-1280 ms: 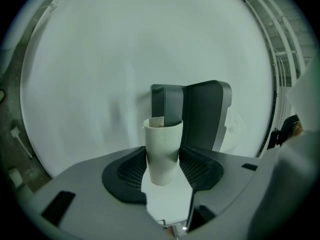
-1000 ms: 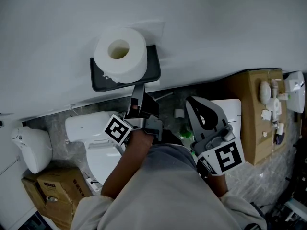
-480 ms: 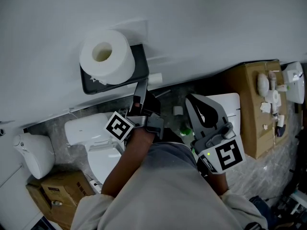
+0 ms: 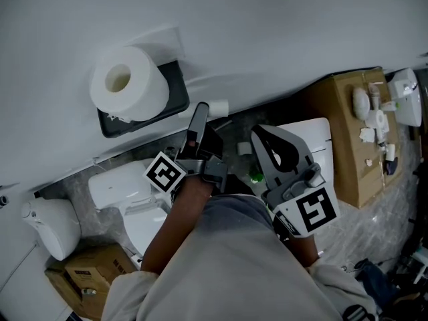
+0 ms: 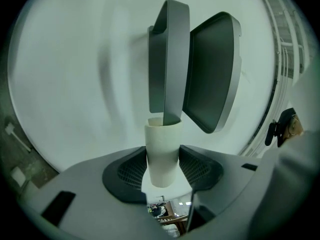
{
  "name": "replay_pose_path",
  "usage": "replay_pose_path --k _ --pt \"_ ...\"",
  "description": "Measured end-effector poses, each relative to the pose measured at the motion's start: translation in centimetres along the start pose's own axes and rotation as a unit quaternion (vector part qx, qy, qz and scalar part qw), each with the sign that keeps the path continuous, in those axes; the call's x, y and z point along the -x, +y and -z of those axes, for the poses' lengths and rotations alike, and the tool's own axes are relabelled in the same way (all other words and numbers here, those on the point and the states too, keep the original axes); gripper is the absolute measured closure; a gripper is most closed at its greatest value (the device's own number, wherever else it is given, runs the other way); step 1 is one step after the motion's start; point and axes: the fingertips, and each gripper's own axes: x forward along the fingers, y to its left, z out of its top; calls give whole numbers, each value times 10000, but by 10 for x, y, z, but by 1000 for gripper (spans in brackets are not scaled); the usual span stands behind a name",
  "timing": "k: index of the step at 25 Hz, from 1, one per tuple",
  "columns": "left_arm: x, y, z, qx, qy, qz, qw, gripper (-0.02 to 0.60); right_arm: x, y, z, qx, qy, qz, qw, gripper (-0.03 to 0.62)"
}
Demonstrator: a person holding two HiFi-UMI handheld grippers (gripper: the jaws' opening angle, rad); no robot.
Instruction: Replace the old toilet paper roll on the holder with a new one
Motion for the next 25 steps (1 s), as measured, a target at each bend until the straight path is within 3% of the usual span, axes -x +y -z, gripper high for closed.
replay_pose_path --k 16,25 --pt "6 -1 52 -82 670 77 9977 377 10 -2 -1 -42 -77 -25 10000 576" --pt "22 -8 52 -356 595 20 9976 382 16 2 -2 -13 -128 -139 9998 577"
